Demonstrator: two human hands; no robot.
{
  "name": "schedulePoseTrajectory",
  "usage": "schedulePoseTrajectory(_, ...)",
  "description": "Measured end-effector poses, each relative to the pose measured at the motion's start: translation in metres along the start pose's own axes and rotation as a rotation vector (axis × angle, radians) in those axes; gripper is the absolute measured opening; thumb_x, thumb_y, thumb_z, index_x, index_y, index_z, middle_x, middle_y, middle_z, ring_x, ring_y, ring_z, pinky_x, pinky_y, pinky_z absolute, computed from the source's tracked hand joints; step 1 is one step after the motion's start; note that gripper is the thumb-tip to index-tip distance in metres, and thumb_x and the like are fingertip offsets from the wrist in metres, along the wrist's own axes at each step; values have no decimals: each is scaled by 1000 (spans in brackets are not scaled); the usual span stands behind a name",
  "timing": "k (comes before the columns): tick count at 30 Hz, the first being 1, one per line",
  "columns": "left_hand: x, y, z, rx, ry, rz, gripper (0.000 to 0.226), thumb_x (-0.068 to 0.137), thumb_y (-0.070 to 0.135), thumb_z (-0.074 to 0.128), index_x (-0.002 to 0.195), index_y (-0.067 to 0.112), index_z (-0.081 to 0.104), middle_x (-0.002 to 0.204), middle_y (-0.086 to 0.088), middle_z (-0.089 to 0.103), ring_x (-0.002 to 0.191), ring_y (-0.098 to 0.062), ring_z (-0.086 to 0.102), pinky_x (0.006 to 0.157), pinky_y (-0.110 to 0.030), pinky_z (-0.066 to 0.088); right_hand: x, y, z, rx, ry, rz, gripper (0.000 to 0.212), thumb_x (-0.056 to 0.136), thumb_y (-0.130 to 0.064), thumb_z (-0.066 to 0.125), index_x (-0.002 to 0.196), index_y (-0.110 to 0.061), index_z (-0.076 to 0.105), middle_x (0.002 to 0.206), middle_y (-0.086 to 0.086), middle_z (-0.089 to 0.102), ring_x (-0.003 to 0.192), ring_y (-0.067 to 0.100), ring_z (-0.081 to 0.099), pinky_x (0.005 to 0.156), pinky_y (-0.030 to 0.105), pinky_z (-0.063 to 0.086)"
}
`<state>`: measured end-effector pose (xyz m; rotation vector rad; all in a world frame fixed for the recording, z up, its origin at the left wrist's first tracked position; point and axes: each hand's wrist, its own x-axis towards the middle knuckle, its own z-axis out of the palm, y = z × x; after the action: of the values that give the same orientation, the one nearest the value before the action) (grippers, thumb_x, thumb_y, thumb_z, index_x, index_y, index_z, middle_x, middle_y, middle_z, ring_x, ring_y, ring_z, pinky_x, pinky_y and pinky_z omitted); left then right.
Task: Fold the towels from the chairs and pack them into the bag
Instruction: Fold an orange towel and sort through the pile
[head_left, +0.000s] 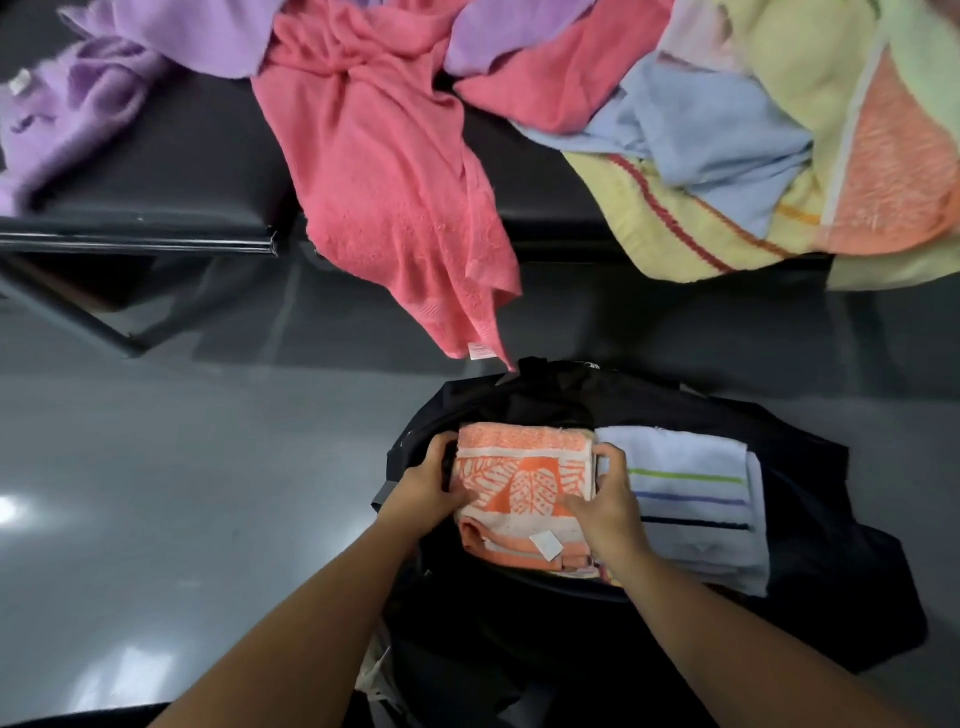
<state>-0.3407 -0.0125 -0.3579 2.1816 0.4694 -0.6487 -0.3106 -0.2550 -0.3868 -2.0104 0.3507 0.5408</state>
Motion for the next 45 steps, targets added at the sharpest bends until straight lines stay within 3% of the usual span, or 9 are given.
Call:
schedulePoseTrajectory(5,-8,1,12,131,-101,127,105,83,34,81,157,48,8,146,-11,42,125,-29,55,107,-39,47,-15,2,-1,-317,-80,-172,74,91,-13,74,150,-41,40,137,7,38,114,19,54,92,29,51)
schedulePoseTrajectory(8,-6,-4,17,293,-77,41,101,85,37,78,156,52,8,158,-9,21,137,-29,43,110,-39,43,-22,11,-9,-721,-223,-285,75,90,-35,75,153,-45,35,149,6,27,133,24,43,103,35,49)
schedulePoseTrajectory(11,-3,1,20,374,-155,-79,91,88,41,71,158,46,13,162,-13,16,144,-35,35,116,-42,37,-24,6,-17,-799,-298,-218,75,93,-30,70,154,-46,30,144,3,31,131,23,45,102,37,49)
schedulePoseTrajectory(15,-1,43,1,494,-198,-69,58,93,37,62,146,23,44,139,-14,55,121,-31,58,102,-36,48,-13,-33,-34,-705,-302,-176,49,95,-29,64,143,-31,54,129,9,43,105,27,62,95,38,53)
schedulePoseTrajectory(20,-19,131,-48,439,15,162,25,92,27,66,109,11,72,114,-9,70,107,-26,64,86,-30,48,-3,-120,-85,-567,-215,-241,19,91,-24,68,100,-9,75,103,10,73,95,24,68,83,30,51)
schedulePoseTrajectory(27,-67,268,-109,144,213,506,14,91,11,60,84,17,70,76,2,75,69,-11,71,73,-29,58,-27,-238,-180,-464,-166,-361,16,93,-22,65,87,-9,72,86,16,74,74,23,72,57,28,55)
schedulePoseTrajectory(33,-60,338,-139,250,454,624,22,90,12,62,111,11,70,100,-1,64,96,-20,59,77,-26,37,-26,-298,-244,-362,233,-473,24,86,-7,54,99,8,68,88,27,69,66,26,60,61,38,53)
schedulePoseTrajectory(40,-3,355,-142,377,383,586,59,97,14,59,152,11,39,153,-14,42,143,-29,36,109,-35,31,8,-310,-252,-502,270,-434,63,95,-27,63,152,-15,38,145,16,36,120,33,55,101,37,48)
schedulePoseTrajectory(45,32,347,-134,339,411,579,53,98,19,59,149,19,45,127,-14,51,119,-33,51,95,-35,39,39,-296,-237,-522,295,-496,50,98,-19,57,147,-18,46,137,14,44,118,33,54,95,34,46)
